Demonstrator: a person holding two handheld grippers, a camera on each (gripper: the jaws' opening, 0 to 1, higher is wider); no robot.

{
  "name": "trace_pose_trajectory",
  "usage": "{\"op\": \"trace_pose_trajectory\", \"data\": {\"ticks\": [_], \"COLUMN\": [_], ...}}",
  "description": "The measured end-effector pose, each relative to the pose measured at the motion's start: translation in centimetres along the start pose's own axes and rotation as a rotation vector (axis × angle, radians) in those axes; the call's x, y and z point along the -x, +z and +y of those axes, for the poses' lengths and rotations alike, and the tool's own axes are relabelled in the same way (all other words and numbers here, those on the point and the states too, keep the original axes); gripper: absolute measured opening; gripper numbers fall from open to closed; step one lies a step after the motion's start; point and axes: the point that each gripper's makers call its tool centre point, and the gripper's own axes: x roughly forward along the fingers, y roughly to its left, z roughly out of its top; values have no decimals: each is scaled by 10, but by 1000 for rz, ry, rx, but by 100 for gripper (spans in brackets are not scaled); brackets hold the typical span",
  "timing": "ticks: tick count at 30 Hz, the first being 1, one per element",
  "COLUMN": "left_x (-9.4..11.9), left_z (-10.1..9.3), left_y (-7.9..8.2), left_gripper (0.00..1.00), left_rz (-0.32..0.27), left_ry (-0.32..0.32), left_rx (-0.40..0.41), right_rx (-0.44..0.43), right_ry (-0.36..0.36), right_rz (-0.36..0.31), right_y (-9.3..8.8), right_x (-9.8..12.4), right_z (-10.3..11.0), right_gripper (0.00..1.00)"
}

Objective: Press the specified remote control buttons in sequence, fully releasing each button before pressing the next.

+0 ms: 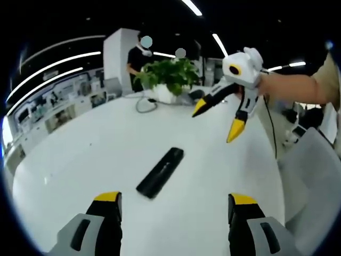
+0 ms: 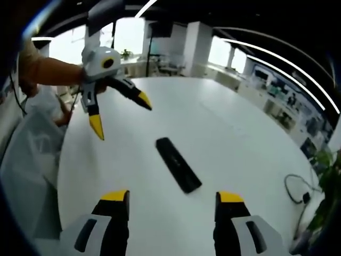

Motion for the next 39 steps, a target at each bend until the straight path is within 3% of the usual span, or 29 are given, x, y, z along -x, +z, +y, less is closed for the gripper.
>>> {"op": "trace_pose_trajectory", "data": {"ticks": [12, 27, 39], "left_x": [-14, -34, -47], "left_z": [16, 23, 24], "left_y": [-9, -17, -20], "left_gripper": [84, 83, 83], "left_rz": [36, 100, 118], "left_ry": [-14, -53, -86], "left_rx": [-23, -81, -94], "right_rx": [45, 96, 116], "right_ry": [37, 97, 120], "right_rz": [43, 93, 108], "right_y": [-6, -16, -20], "right_x": [-18, -45, -63], "right_z": [-11, -20, -30], "right_gripper": [60, 54, 47]}}
